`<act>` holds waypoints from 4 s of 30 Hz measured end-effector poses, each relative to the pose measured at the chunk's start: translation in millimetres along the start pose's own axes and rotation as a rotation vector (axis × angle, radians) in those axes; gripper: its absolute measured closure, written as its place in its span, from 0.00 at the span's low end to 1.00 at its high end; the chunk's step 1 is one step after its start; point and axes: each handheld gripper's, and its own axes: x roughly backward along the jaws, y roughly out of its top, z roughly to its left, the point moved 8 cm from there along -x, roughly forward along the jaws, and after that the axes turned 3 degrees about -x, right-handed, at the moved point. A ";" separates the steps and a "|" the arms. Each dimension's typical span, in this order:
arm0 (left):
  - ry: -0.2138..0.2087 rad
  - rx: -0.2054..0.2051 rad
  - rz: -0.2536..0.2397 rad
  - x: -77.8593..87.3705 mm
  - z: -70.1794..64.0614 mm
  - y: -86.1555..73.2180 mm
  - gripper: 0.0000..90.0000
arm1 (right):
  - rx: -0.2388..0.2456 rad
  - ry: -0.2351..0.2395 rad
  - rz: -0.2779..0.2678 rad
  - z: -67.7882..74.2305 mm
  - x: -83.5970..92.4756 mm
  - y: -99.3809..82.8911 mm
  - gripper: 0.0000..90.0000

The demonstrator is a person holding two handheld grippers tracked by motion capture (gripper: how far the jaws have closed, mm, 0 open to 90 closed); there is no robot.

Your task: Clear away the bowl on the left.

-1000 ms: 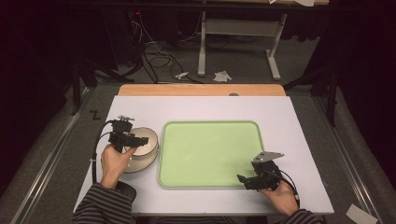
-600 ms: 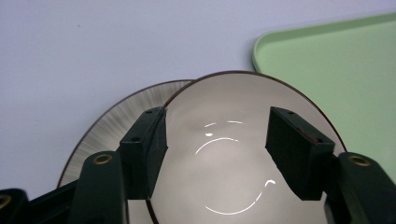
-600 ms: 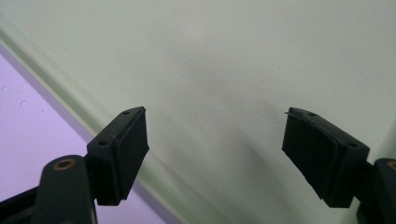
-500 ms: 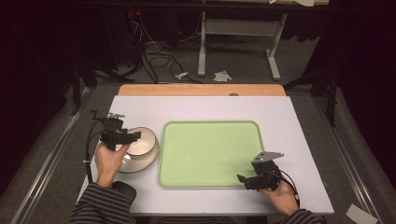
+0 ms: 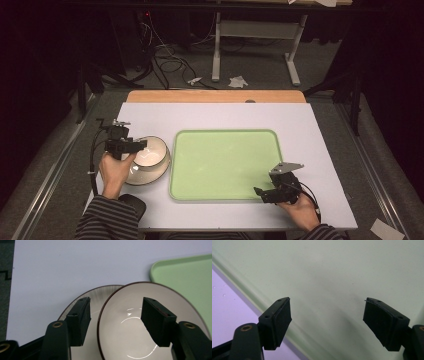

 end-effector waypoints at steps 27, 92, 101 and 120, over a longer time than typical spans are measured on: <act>-0.147 0.090 0.181 -27.5 7.3 -14.9 0.88 | 0.007 0.001 0.003 -0.4 -1.5 0.2 0.26; -0.390 -0.057 -0.064 27.9 -60.8 26.0 0.92 | 0.014 -0.001 -0.002 2.8 0.7 -1.5 0.27; -0.394 -0.102 -0.051 28.4 -78.2 26.9 0.92 | 0.020 -0.002 0.002 3.8 0.6 -0.9 0.27; -0.459 -0.232 -0.040 26.1 -135.4 43.9 0.92 | 0.022 0.002 -0.001 3.8 1.5 -1.8 0.27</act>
